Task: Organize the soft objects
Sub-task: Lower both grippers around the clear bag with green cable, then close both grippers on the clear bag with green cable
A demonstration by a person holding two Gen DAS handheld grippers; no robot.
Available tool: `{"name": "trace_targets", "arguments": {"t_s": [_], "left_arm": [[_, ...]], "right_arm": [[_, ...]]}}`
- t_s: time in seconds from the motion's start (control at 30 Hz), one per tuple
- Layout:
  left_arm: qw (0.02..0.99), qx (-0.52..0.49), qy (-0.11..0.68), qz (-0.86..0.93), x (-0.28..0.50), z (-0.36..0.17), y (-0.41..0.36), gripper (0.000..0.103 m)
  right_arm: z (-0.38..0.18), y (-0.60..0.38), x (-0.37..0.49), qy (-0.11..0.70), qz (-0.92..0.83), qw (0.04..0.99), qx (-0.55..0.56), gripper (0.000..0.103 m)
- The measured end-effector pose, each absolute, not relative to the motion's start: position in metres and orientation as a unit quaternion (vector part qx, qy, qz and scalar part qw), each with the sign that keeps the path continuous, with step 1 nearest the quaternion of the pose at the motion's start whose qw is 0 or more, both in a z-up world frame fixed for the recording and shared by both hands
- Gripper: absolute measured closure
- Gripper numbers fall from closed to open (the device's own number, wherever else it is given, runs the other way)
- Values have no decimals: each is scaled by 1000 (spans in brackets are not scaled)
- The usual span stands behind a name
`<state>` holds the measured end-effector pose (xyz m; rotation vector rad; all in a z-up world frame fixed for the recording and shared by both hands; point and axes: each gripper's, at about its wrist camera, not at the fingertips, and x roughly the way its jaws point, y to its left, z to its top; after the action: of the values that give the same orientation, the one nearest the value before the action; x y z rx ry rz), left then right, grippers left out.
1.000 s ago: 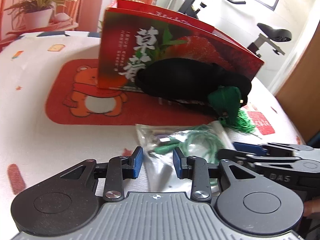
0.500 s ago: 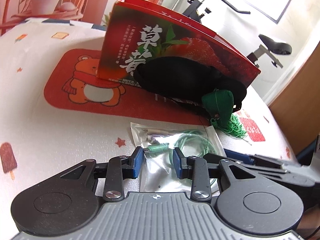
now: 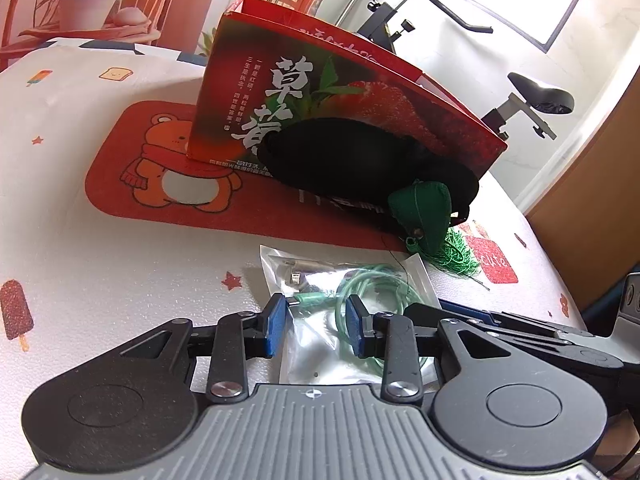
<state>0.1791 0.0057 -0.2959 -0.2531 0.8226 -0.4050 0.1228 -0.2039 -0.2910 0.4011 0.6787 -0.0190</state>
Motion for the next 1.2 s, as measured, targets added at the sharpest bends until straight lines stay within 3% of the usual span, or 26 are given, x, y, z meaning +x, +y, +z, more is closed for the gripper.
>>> {"name": "trace_targets", "arguments": {"t_s": [0.23,0.97,1.2], "left_arm": [[894,-119,380,-206,172,-287,6,69],[890,-85,409,-183,168,-296,4,69],[883,-103,413,-199,171,-300,4,69]], "right_arm": [[-286,-205,116,313,-2,928,204,75],[-295,-213,113,339,-52,918,197,68],[-294,-202,124,356,-15,917,181,71]]}}
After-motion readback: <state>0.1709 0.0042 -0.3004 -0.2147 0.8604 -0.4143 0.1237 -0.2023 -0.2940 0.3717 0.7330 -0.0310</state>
